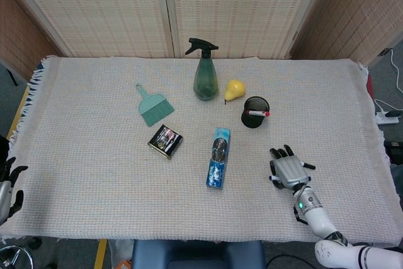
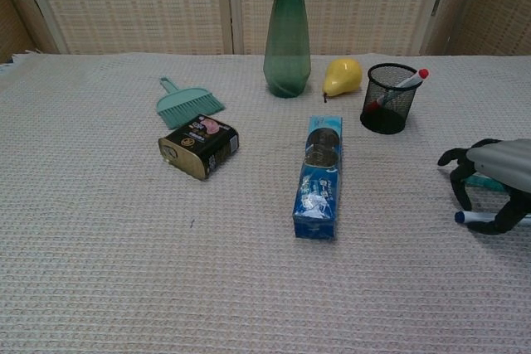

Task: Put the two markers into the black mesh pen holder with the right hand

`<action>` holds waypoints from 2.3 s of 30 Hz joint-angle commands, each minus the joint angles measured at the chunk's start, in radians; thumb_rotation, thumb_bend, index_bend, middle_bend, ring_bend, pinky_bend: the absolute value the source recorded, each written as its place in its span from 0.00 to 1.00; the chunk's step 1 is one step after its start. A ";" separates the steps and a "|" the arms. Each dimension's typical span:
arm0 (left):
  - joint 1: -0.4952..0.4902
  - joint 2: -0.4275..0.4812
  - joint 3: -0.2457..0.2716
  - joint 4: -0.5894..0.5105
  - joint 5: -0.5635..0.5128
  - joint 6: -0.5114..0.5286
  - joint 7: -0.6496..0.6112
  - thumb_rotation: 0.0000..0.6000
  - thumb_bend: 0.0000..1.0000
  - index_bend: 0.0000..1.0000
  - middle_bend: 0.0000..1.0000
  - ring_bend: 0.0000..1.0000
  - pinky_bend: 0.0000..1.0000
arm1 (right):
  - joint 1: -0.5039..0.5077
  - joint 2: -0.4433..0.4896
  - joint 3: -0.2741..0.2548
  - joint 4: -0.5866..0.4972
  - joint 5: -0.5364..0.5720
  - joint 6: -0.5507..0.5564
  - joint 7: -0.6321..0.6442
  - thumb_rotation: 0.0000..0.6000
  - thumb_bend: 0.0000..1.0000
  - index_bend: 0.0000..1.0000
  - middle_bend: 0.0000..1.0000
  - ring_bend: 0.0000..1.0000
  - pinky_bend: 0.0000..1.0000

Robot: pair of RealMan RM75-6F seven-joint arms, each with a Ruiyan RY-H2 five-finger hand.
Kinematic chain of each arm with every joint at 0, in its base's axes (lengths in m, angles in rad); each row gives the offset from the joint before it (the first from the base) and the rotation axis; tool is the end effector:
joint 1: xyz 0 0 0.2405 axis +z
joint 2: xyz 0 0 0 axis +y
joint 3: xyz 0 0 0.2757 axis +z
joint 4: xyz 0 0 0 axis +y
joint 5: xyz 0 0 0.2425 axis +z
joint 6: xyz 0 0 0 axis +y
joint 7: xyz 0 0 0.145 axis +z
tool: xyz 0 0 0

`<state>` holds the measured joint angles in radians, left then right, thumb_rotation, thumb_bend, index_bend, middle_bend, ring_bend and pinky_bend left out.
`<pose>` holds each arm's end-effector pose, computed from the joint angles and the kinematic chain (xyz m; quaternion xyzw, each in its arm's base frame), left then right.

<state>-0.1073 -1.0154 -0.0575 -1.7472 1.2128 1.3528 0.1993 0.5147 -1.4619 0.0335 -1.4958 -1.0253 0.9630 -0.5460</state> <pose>-0.3593 0.1879 0.1567 -0.5695 -0.4362 -0.2596 0.6465 -0.2875 -0.2917 -0.0345 0.7540 -0.4018 0.1918 0.4830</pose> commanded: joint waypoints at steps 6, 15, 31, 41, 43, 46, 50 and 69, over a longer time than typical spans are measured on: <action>0.002 0.001 0.001 -0.004 0.005 0.005 0.003 1.00 0.51 0.22 0.00 0.02 0.28 | -0.001 0.001 -0.008 0.015 -0.005 0.013 -0.005 1.00 0.23 0.65 0.12 0.13 0.00; 0.003 0.002 0.001 -0.007 0.009 0.010 0.004 1.00 0.51 0.22 0.00 0.02 0.28 | -0.013 0.033 0.012 -0.025 -0.095 0.053 0.110 1.00 0.23 0.65 0.14 0.15 0.00; 0.007 0.006 0.003 -0.015 0.024 0.020 0.003 1.00 0.51 0.22 0.00 0.03 0.28 | -0.030 0.199 0.160 -0.049 -0.395 0.217 0.800 1.00 0.25 0.64 0.16 0.17 0.04; 0.003 0.002 0.001 -0.013 0.016 0.011 0.008 1.00 0.51 0.22 0.00 0.03 0.28 | 0.058 0.163 0.306 0.158 -0.388 0.209 1.406 1.00 0.26 0.64 0.16 0.21 0.10; 0.002 0.002 0.000 -0.013 0.012 0.007 0.008 1.00 0.51 0.22 0.00 0.03 0.28 | 0.090 0.134 0.320 0.219 -0.378 0.177 1.481 1.00 0.26 0.64 0.16 0.21 0.11; 0.001 0.002 -0.003 -0.013 0.008 0.005 0.002 1.00 0.51 0.22 0.00 0.03 0.28 | 0.147 0.081 0.338 0.318 -0.361 0.117 1.578 1.00 0.27 0.65 0.16 0.22 0.11; -0.001 0.003 -0.004 -0.007 0.004 -0.004 -0.011 1.00 0.51 0.22 0.00 0.03 0.28 | 0.221 -0.001 0.355 0.474 -0.330 0.035 1.667 1.00 0.30 0.66 0.16 0.22 0.12; -0.021 -0.004 -0.010 0.042 -0.050 -0.076 -0.054 1.00 0.51 0.22 0.00 0.03 0.28 | 0.367 -0.297 0.243 1.050 -0.371 -0.183 1.911 1.00 0.30 0.66 0.16 0.23 0.14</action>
<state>-0.1279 -1.0188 -0.0678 -1.7055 1.1627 1.2769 0.1452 0.8742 -1.7354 0.2967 -0.4742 -1.3860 0.8024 1.3430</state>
